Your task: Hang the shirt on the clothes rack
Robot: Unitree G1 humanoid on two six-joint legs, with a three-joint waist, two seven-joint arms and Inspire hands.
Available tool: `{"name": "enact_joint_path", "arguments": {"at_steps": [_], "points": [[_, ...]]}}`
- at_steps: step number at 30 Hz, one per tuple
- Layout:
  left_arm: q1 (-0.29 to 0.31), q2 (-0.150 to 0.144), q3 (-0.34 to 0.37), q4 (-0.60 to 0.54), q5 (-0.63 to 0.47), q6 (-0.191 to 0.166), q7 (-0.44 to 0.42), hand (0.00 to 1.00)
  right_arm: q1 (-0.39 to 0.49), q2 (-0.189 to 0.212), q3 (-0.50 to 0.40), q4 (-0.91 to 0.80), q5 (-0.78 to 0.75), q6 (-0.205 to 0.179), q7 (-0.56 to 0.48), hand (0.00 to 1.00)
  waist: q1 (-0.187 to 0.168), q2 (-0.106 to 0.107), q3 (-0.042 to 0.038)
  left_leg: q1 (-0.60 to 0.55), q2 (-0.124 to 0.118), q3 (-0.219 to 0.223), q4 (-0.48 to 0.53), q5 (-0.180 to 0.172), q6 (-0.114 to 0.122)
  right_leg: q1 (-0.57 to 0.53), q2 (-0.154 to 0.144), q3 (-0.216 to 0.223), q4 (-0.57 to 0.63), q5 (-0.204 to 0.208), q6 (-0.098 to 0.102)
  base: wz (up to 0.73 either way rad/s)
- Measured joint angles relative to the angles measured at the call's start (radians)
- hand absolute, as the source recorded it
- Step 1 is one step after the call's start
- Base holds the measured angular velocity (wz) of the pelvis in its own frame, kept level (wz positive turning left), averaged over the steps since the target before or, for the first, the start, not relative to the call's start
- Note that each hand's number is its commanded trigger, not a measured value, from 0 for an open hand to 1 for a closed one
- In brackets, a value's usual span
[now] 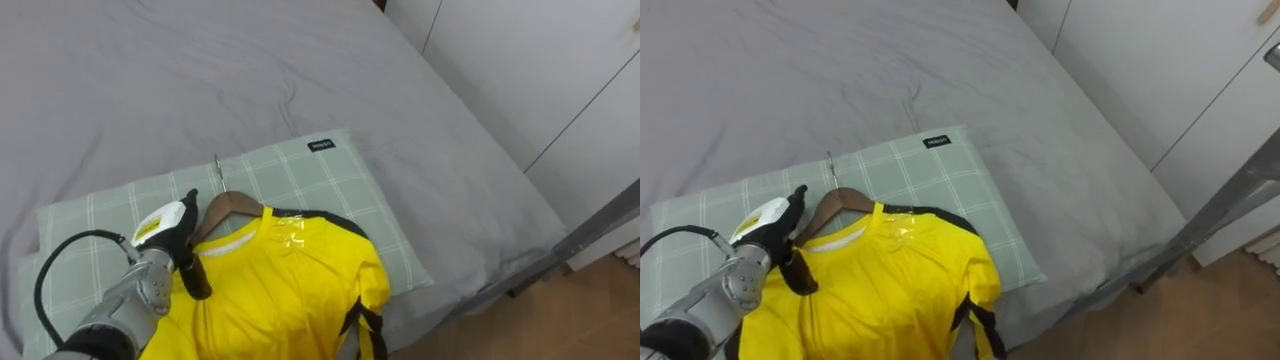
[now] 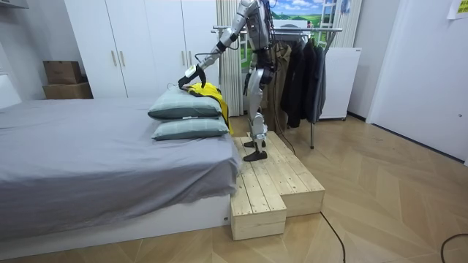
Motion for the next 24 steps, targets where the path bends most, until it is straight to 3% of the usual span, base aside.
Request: {"name": "enact_joint_path", "arguments": {"at_steps": [10,24], "points": [[0.0,0.0,0.0,0.0,-0.011,0.012,-0.004,0.0,0.004,-0.001,0.0,-0.001,0.004,-0.001,-0.007,0.0,-0.001,0.002,-0.0002,0.001,0.0,0.002,-0.004,0.001,-0.001,0.001,0.003,-0.002,-0.003,0.002,-0.002,0.0],[0.001,0.0,0.003,0.0,-0.038,0.044,-0.16,0.0,0.001,-0.002,-0.036,0.0,-0.002,0.013,0.017,0.0,0.007,0.006,0.0004,-0.014,0.011,-0.001,-0.007,0.0,-0.001,-0.01,0.012,-0.005,-0.019,0.024,-0.007,0.0]]}}
